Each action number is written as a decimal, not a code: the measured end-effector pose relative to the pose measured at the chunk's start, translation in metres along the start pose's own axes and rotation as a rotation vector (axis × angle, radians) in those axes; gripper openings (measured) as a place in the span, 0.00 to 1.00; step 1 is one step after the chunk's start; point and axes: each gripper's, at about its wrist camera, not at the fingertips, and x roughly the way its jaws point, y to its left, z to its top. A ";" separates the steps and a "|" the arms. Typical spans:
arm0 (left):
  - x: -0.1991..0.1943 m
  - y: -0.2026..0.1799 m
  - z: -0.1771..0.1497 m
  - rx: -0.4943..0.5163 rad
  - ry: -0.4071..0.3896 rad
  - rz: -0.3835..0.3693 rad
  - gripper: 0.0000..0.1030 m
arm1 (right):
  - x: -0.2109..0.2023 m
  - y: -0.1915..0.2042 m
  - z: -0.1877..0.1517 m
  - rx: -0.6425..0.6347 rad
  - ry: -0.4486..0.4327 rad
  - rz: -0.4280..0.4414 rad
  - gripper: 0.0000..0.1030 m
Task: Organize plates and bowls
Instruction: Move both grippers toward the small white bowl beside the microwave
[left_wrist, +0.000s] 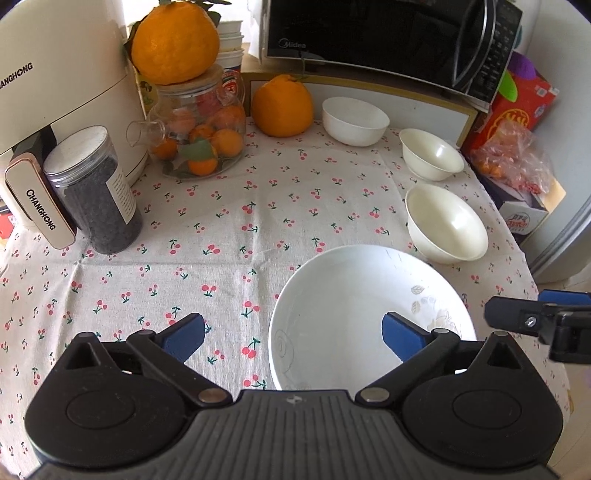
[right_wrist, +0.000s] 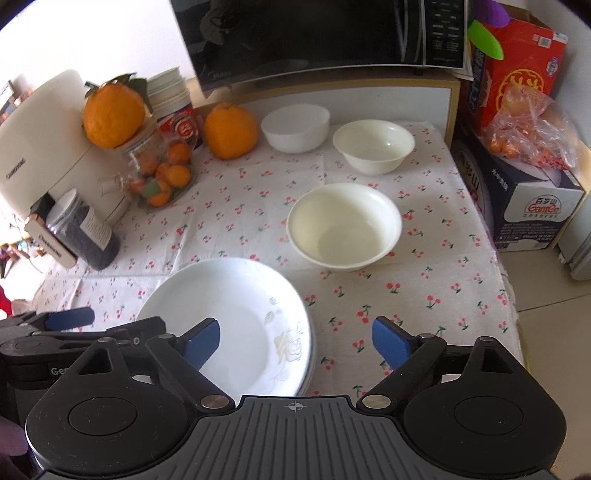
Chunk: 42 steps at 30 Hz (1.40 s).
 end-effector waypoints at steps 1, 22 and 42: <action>0.001 0.000 0.002 -0.009 0.003 0.004 0.99 | 0.000 -0.002 0.003 0.014 0.003 0.004 0.89; 0.018 -0.021 0.084 -0.094 -0.061 0.013 0.99 | 0.013 -0.031 0.109 0.048 -0.107 -0.039 0.90; 0.109 -0.021 0.148 -0.080 -0.119 -0.036 0.99 | 0.110 -0.049 0.184 0.044 -0.173 -0.019 0.90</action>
